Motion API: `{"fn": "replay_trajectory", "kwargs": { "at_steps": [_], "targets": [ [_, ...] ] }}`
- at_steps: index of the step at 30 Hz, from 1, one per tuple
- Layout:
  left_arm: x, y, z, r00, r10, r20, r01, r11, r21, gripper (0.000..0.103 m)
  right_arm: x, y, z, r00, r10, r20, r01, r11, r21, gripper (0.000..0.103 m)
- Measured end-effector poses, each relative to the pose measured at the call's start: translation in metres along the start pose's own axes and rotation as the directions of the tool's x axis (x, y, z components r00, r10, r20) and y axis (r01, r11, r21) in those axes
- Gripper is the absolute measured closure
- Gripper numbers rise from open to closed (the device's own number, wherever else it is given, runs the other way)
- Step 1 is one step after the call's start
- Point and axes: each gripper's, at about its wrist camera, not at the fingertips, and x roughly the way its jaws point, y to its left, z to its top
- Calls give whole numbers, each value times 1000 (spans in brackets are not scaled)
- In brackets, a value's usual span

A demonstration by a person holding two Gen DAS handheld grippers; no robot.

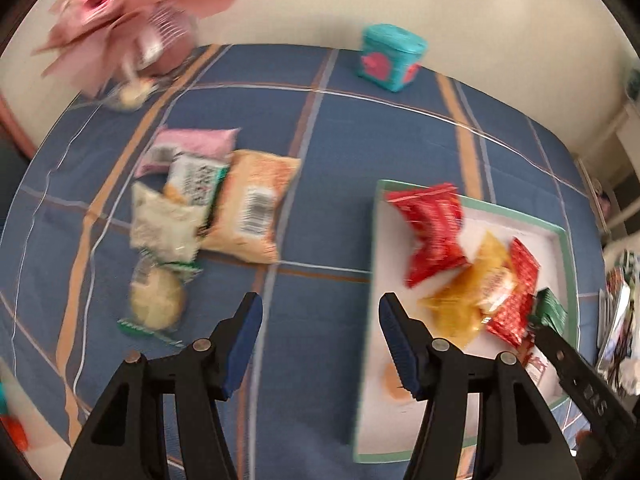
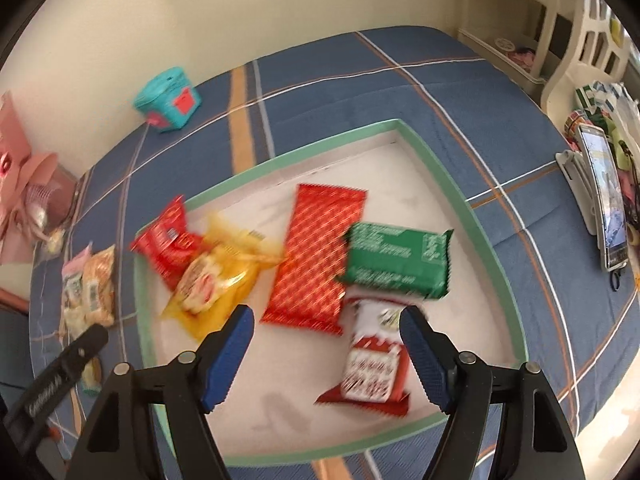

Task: Organize snacks
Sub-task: 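Withdraw both open tools from the tray back toward the snack pile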

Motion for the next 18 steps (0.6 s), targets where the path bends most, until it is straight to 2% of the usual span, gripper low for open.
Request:
{"fn": "replay_trajectory", "kwargs": {
  "at_steps": [7,18],
  "targets": [
    [-5,30,-1,1000,10,-2,-10,998,-60,41,-15,25,-17,1000,16,20,-15,999,-49,25],
    [-20,42,0,1000,19,22,-17,997,-73,41,-18,47,-38,999,39,5,-38,998,-50,25]
  ]
}}
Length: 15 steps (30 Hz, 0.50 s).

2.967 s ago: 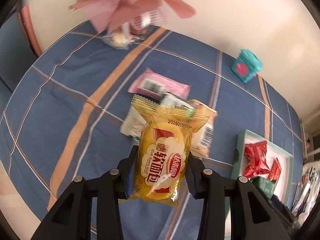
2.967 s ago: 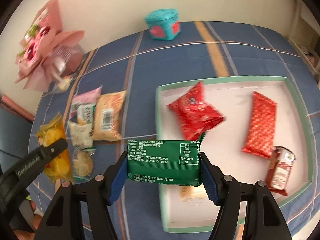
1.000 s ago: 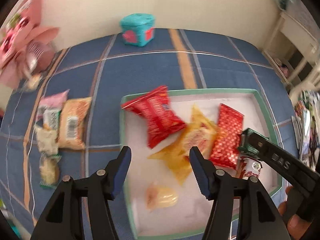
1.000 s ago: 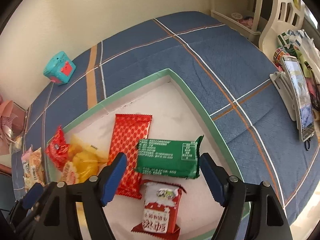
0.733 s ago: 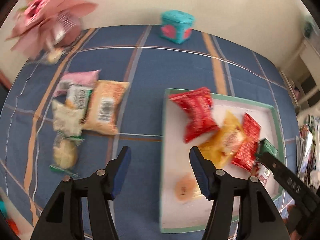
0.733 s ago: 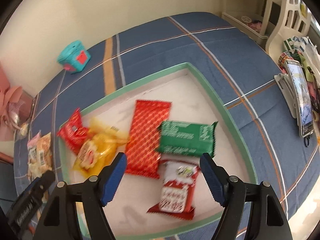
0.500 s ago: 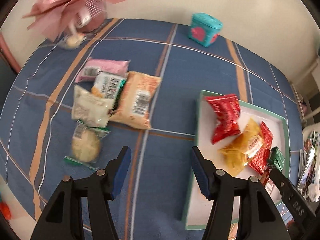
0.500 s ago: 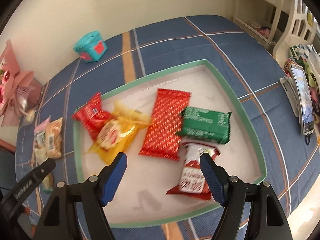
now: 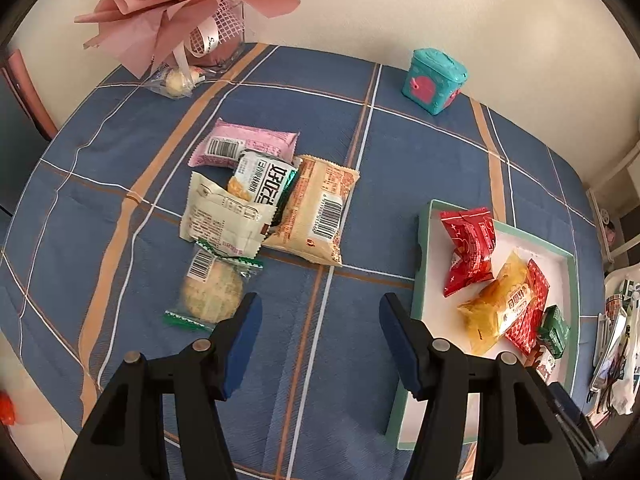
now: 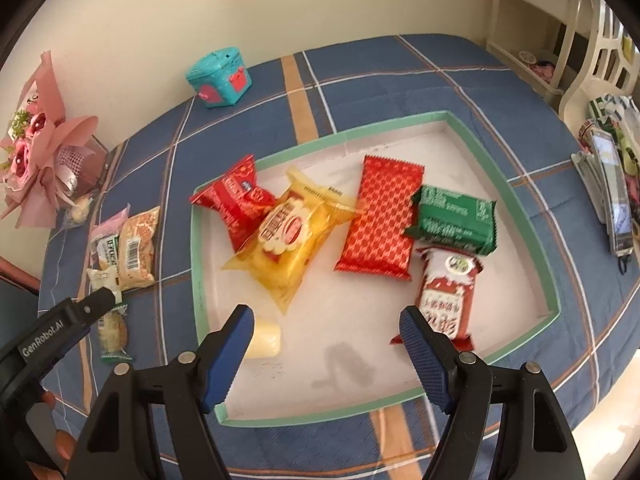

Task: Organize snacks
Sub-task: 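Withdraw both open tools from the tray back toward the snack pile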

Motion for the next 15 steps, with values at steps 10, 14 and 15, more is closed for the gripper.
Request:
{"fn": "replay_trajectory", "kwargs": {
  "at_steps": [10,14,15],
  "targets": [
    [3,5,4,1000,23,5,-23,1000,-2,39,1,17,-2,1000,15,-1,-15,999,-36,25],
    [4,7,6,999,33,8,-33,999,-6,39,3,19,0,1000,15,-9,-16,999,-36,25],
    [5,9,7,999,37,7,-36,999,-7,38,4,19,1,1000,16,-10,-16,999,-35,25]
  ]
}}
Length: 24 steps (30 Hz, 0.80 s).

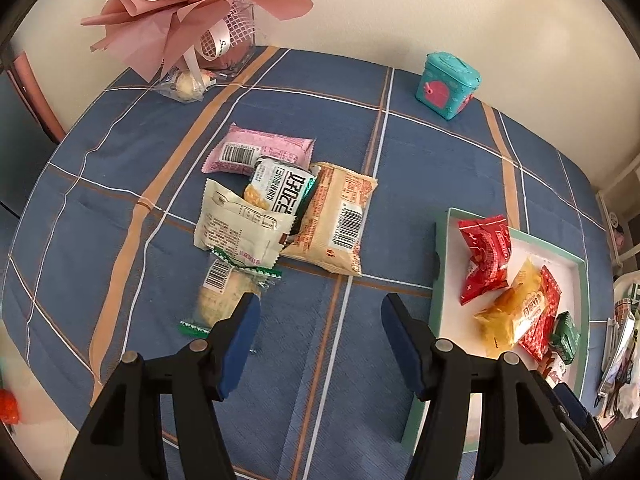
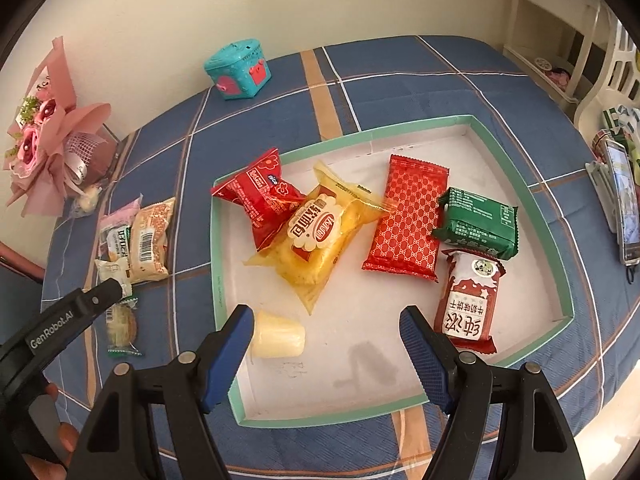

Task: Organize snacks
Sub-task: 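Withdraw both open tools from the tray back toward the snack pile, then lower the left tool onto the round biscuit pack while the right tool approaches the tan bread pack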

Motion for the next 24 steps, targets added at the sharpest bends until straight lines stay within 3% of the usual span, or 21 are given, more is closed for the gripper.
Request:
{"fn": "replay_trajectory", "kwargs": {
  "at_steps": [1,4,5,10,14,18,24],
  "targets": [
    [1,1,0,1000,3,-1,-3,1000,-3,38,0,0,0,1000,1,-1,-1,1000,1,25],
    [2,4,1,1000,17,-2,-17,1000,-12,20,2,2,1,1000,-1,1,1,1000,-4,24],
    [2,5,1,1000,19,3,-19,1000,-15,18,2,2,1,1000,-4,3,4,1000,-6,24],
    [2,8,1,999,45,15,-45,999,-16,15,4,1,1,1000,-16,8,16,1000,-10,23],
    [3,9,1,998,55,16,-55,998,-18,15,5,-1,1,1000,-26,12,26,1000,-5,0],
    [4,10,1,997,72,22,-72,997,-23,4,3,-1,2,999,-35,27,36,999,-11,0],
    [4,13,1,997,77,23,-77,997,-26,4,3,0,2,999,-33,40,34,999,-15,0]
  ]
}}
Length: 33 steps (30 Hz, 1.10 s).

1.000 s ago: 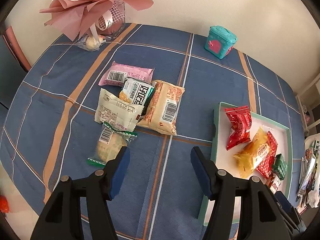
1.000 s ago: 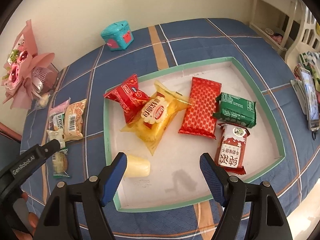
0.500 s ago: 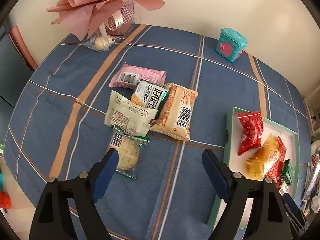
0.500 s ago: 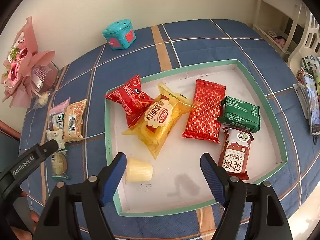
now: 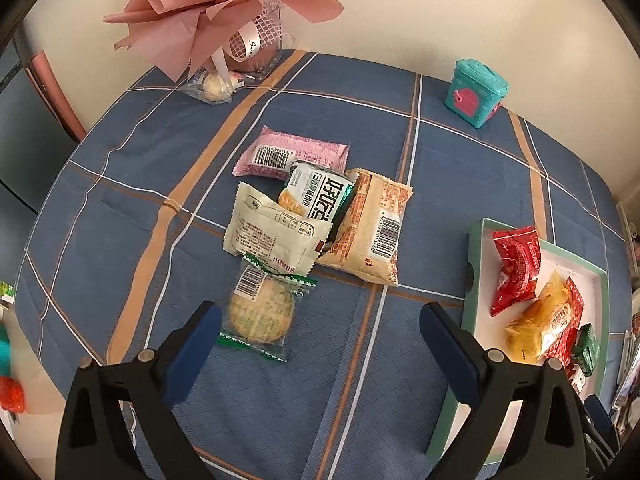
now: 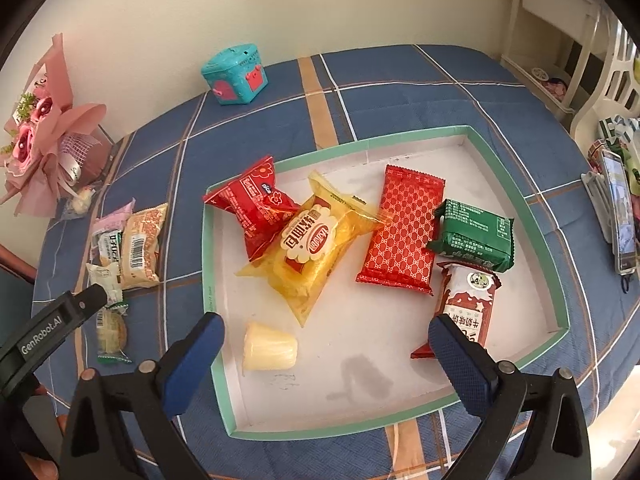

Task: Organize snacks
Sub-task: 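Lower the left tool onto the round biscuit pack while the right tool approaches the tan bread pack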

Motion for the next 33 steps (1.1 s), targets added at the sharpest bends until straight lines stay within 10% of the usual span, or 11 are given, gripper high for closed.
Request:
{"fn": "replay_trajectory", "kwargs": {
  "at_steps": [33],
  "targets": [
    [31,107,9,999,3,-49,-16,965,-260,4,34,110,-21,983,176,-60,-183,972,-145,0]
  ]
}}
